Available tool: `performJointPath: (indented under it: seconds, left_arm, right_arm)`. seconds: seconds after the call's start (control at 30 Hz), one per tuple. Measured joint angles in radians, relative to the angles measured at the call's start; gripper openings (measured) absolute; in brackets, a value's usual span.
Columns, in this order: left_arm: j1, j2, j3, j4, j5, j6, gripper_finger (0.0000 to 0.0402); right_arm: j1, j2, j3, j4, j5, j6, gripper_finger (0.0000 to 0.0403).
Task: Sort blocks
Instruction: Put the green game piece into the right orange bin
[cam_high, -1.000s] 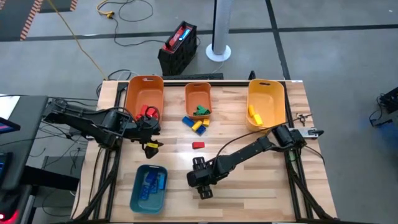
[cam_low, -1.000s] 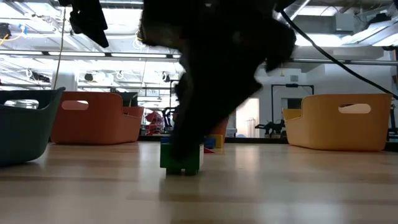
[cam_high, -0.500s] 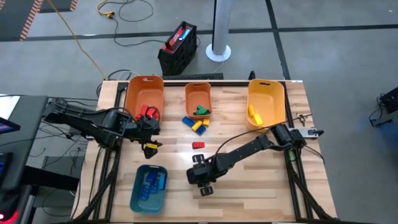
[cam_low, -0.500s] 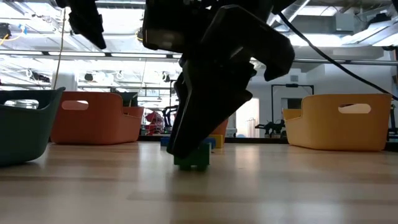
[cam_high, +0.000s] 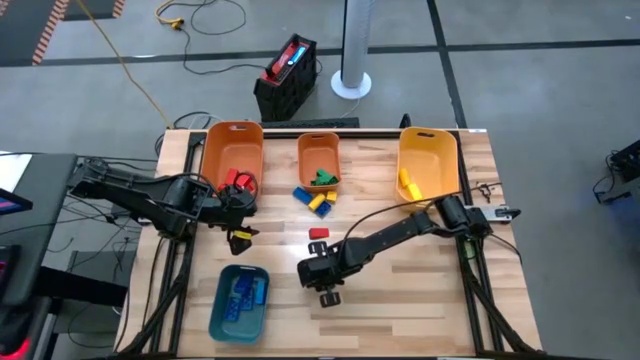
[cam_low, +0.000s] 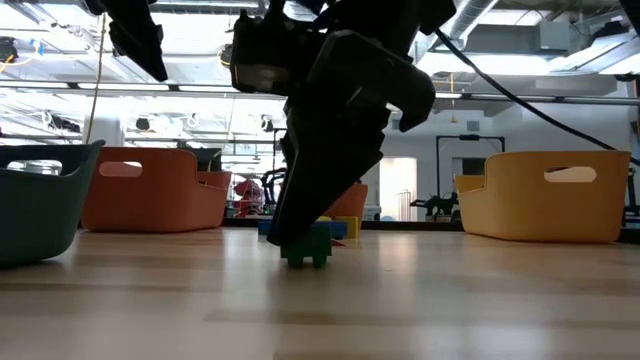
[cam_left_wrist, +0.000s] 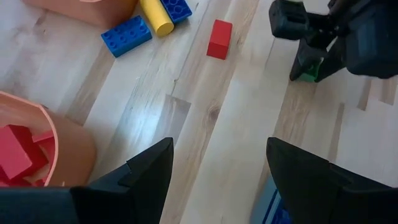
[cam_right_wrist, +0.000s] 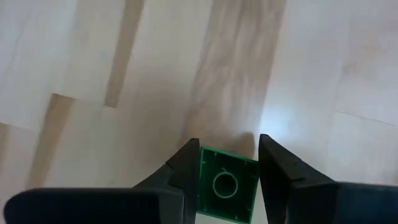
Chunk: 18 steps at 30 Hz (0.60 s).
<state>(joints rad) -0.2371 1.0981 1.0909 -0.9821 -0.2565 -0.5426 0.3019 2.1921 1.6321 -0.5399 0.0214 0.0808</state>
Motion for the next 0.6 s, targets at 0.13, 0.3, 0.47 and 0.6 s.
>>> performJointPath:
  seconds: [0.13, 0.3, 0.47, 0.6]
  left_arm:
    - [0.000, 0.000, 0.000, -0.009, 0.000, 0.000, 0.0254]
    - [0.006, 0.000, 0.000, -0.007, 0.000, 0.015, 0.0254]
    - [0.031, 0.000, 0.000, -0.005, -0.014, 0.039, 0.0254]
    - [0.051, 0.000, 0.000, -0.005, -0.018, 0.045, 0.0254]
  right_arm:
    - [-0.012, -0.001, 0.014, -0.028, 0.000, -0.001, 0.0128]
    - [-0.031, -0.001, 0.084, -0.104, 0.000, -0.026, 0.0128]
    - [-0.082, -0.003, 0.165, -0.167, 0.001, -0.032, 0.0127]
    - [-0.137, -0.043, 0.167, -0.167, 0.014, -0.066, 0.0127]
